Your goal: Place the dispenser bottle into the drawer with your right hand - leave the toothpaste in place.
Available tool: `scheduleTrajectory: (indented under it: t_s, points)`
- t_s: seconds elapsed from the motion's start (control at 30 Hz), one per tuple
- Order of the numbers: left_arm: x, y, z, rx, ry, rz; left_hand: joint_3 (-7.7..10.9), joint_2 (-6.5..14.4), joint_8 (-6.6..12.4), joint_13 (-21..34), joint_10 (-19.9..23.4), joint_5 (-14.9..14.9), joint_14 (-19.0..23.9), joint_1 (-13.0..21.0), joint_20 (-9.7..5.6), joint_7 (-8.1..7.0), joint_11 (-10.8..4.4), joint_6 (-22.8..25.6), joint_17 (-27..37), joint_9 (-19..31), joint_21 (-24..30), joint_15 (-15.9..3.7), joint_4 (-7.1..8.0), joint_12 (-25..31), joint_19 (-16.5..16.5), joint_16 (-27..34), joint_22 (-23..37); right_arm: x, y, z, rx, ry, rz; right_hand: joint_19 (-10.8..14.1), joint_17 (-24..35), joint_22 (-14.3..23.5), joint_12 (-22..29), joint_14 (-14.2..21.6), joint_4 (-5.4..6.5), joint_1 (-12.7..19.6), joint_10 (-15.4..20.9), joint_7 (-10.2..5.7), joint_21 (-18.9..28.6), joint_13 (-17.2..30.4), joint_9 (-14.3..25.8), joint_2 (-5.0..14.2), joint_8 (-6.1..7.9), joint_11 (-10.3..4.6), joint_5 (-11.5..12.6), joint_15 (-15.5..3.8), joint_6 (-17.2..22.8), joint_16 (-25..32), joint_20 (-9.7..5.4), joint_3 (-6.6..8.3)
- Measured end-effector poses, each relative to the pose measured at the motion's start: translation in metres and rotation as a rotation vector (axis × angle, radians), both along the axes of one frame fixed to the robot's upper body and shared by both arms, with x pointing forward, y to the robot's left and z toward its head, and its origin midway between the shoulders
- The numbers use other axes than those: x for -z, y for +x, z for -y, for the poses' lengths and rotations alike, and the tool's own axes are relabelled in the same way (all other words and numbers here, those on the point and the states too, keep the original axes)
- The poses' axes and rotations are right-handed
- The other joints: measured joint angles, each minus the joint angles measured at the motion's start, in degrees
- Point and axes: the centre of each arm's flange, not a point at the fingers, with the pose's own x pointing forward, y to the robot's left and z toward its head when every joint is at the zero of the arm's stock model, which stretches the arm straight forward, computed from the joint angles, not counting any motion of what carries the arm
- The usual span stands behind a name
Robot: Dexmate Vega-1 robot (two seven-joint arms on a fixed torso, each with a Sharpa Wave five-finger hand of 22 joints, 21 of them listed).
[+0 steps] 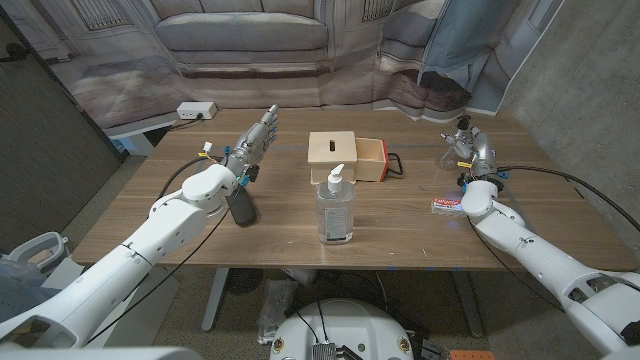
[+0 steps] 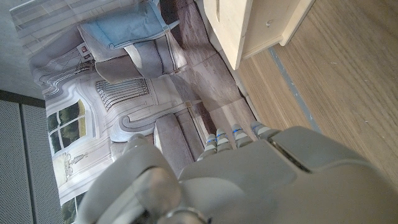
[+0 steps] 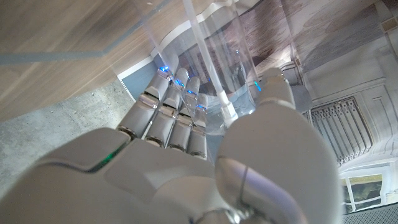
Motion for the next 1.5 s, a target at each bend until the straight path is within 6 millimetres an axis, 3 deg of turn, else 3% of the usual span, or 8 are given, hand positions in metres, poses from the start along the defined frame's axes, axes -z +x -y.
scheduleTrajectory:
  t_s: [1.5]
  points:
    - [-0.005,0.003,-0.010,0.004,0.000,0.013,-0.70,0.45,0.00,0.00,0.00,0.00,0.00,0.45,0.00,0.00,0.00,0.00,0.03,0.00,0.00,0.00,0.24,0.00,0.00,0.00,0.00,-0.024,-0.026,-0.010,-0.055,-0.011,0.059,-0.02,0.15,0.27,-1.34,0.09,0.44,0.10,0.68,0.10,-0.02,0.02,0.02,-0.10,-1.33,-0.11,-0.87,-0.05,0.92,-0.84,0.02,-0.09]
